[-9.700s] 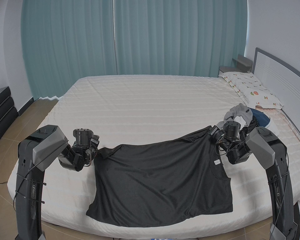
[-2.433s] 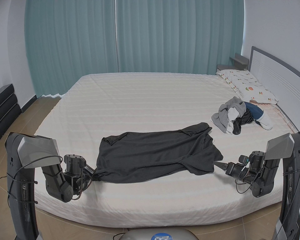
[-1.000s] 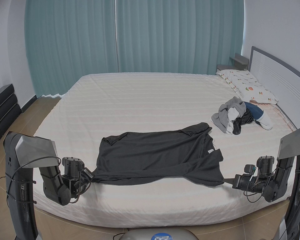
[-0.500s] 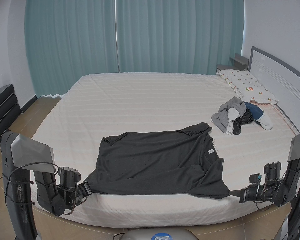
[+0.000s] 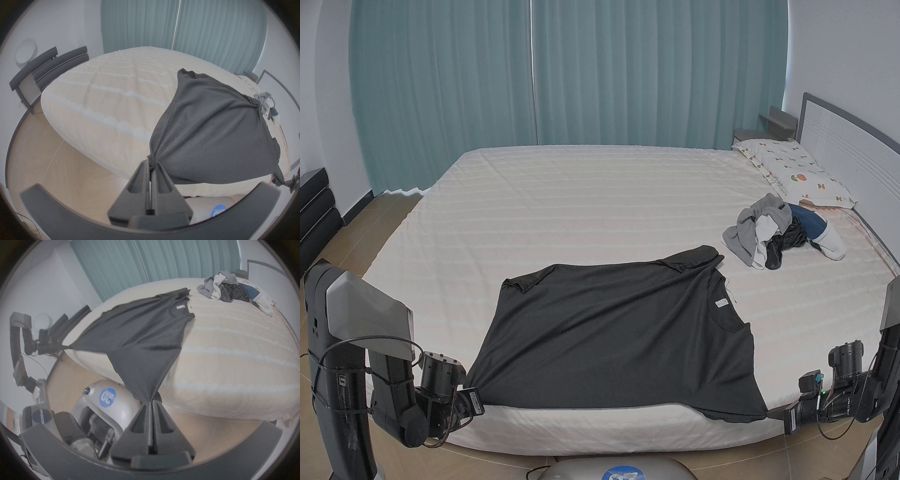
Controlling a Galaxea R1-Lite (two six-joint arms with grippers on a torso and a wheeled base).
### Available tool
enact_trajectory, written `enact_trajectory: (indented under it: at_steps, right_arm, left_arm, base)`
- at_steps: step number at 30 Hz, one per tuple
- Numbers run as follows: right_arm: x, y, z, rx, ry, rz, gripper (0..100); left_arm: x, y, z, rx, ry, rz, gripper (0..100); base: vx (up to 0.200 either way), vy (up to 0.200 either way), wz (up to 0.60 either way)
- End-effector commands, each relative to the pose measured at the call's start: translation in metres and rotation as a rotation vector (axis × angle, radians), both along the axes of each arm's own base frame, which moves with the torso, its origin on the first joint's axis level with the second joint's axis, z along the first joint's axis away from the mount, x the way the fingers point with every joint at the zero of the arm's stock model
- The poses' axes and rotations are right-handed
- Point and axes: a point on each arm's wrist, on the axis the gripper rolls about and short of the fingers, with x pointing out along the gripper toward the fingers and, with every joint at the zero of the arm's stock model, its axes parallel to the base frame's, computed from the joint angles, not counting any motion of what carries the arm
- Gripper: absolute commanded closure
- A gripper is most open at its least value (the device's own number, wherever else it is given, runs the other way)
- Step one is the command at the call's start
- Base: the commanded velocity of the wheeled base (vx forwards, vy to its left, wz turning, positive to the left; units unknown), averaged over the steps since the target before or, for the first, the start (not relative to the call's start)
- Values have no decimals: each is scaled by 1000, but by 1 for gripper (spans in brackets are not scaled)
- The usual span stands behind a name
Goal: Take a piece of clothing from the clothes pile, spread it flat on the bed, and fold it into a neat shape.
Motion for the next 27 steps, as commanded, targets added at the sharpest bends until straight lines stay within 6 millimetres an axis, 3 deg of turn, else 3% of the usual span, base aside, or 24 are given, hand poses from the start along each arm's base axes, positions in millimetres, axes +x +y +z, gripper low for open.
enact_trajectory:
  at_steps: [1, 12, 20, 21, 27]
  right_arm:
    - [-9, 1, -4, -71, 54, 8, 100]
    - [-17, 2, -6, -120, 124, 36, 100]
    - [-11, 3, -13, -158, 144, 25, 100]
    - [-10, 3, -13, -156, 137, 24, 100]
    - [0, 0, -6, -119, 74, -8, 100]
  left_arm:
    - [-11, -3, -7, 28, 56, -36, 100]
    - [-24, -1, -15, 76, 135, -80, 100]
    - [-23, -4, -19, 67, 142, -84, 100]
    - [-23, -4, -18, 65, 140, -85, 0]
    - [-17, -5, -12, 40, 69, -81, 0]
  base:
    - [0, 0, 0]
    - [0, 0, 0]
    - [0, 0, 0]
    - [0, 0, 0]
    - [0, 0, 0]
